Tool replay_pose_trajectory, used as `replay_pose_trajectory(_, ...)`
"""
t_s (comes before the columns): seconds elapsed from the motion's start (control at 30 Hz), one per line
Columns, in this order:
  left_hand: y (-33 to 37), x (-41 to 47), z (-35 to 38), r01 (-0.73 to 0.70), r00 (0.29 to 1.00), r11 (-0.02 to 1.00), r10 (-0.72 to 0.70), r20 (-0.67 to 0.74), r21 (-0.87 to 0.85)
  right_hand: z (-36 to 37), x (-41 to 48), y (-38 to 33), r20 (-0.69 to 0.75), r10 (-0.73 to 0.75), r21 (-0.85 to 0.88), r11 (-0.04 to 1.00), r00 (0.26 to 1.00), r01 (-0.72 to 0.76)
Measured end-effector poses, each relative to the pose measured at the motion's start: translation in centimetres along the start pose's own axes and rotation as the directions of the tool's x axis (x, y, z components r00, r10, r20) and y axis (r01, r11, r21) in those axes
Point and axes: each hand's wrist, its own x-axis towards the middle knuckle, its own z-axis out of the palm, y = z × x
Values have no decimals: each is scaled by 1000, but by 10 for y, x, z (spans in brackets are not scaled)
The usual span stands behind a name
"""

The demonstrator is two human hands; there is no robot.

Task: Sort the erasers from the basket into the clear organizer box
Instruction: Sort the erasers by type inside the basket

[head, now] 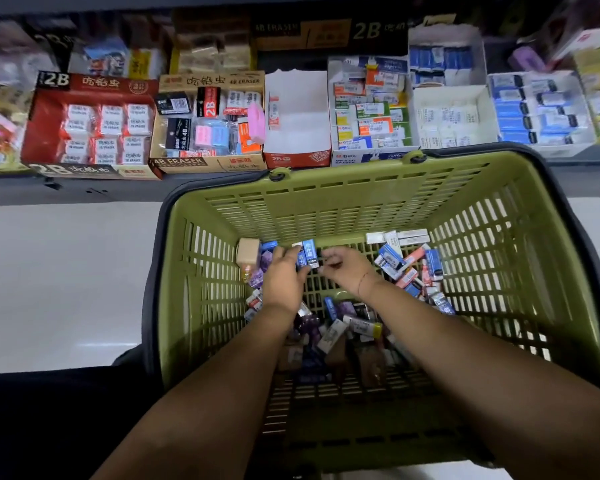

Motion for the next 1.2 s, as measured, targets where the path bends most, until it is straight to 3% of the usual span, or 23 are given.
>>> replay_pose_trajectory(0.13, -6, -8, -5, -21, 999, 998, 19, 32, 59, -16, -16, 8, 91, 33, -368, 930, 995, 3)
replay_pose_trajectory(0.23, -10, -19, -3, -52, 991, 992, 37, 128, 114, -10, -28, 6, 181, 139, -695, 718, 974, 26)
replay_pose_trajectory(0.33, -11, -26, 1, -91, 985, 978, 61, 164, 188, 1, -32, 3, 152, 195, -762, 647, 969, -11)
replay_pose_trajectory(0.43, -12, -30, 1, -111, 984, 965, 74, 163, 236, 2, -31, -1, 112, 193, -677, 733, 975, -67)
replay_pose_trajectory(0.53, -13, -30, 1, -93, 986, 973, 60, 159, 213, -4, -21, 1, -2, 100, -245, 965, 995, -97)
replay_pose_trajectory(0.6, -12, -27, 1, -77, 989, 979, 51, 141, 190, -7, -15, -2, -74, 75, -3, 997, 994, -76)
replay_pose_trajectory(0.67, -12, -25, 0, -59, 994, 989, 46, 99, 133, -4, -4, -7, -108, 51, 84, 996, 993, -42)
replay_pose_trajectory(0.87, -13, -22, 0, -12, 1000, 999, 13, 20, -41, 17, 19, -21, -121, 38, 186, 982, 992, -15)
replay_pose_trajectory(1.07, -14, -27, -2, 20, 993, 1000, -21, -115, -17, 22, 28, -20, -202, -13, -30, 1000, 979, 7)
replay_pose_trajectory(1.13, -16, -28, -7, 45, 982, 999, -39, -186, 25, 22, 27, -16, -227, -29, -42, 999, 973, 20)
replay_pose_trajectory(1.2, -20, -27, -10, 31, 987, 994, -13, -163, 106, 23, 26, -11, -247, -45, -9, 999, 968, 44)
